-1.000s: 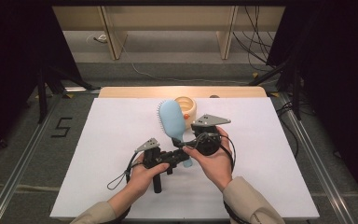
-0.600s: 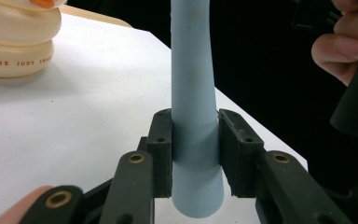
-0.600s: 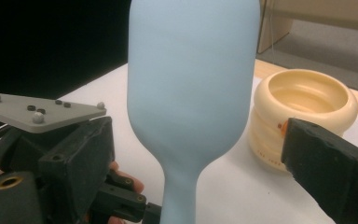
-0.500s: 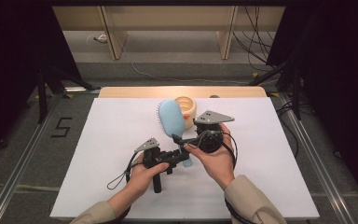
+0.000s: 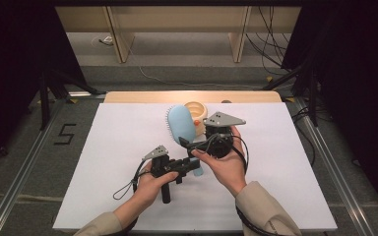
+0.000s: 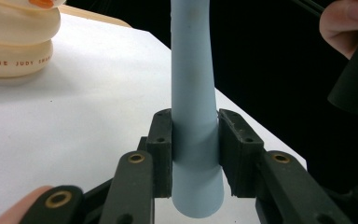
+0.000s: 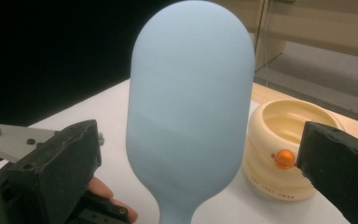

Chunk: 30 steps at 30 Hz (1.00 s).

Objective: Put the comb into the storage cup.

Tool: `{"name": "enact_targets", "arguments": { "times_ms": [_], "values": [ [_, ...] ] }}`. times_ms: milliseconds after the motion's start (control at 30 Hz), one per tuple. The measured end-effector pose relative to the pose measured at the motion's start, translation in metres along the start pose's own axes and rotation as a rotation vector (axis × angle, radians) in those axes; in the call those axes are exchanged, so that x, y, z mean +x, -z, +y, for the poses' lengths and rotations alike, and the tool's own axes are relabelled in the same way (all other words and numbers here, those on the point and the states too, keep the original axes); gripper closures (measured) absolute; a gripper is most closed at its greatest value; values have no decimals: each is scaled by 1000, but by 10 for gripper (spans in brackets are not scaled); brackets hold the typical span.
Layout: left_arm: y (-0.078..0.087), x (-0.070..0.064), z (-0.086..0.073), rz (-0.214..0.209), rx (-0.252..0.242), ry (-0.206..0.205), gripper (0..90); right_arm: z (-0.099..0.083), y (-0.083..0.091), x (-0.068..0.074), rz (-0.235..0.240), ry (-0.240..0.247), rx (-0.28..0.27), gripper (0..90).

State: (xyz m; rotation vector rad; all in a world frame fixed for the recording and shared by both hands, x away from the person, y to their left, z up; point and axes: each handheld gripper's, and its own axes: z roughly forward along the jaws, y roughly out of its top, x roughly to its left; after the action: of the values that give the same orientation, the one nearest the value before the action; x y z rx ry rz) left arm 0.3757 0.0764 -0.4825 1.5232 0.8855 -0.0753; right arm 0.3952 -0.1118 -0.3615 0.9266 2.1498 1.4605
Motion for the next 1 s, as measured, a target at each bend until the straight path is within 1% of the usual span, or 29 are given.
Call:
{"name": "enact_targets", "arguments": {
  "times_ms": [400, 500, 833, 867, 1000],
  "values": [
    [0, -1, 0, -4, -1, -5, 667, 8, -4, -1, 1, -5, -17, 5],
    [0, -2, 0, -5, 0, 3, 667, 11, -5, -1, 2, -9, -21, 5],
    [-1, -2, -1, -3, 6, -17, 667, 17, -12, -2, 4, -20, -23, 5],
    [-1, -2, -1, -6, 7, -10, 666, 17, -13, -2, 3, -22, -26, 5],
    [0, -2, -1, -6, 6, -12, 667, 19, -15, -1, 6, -24, -26, 7]
  ]
}}
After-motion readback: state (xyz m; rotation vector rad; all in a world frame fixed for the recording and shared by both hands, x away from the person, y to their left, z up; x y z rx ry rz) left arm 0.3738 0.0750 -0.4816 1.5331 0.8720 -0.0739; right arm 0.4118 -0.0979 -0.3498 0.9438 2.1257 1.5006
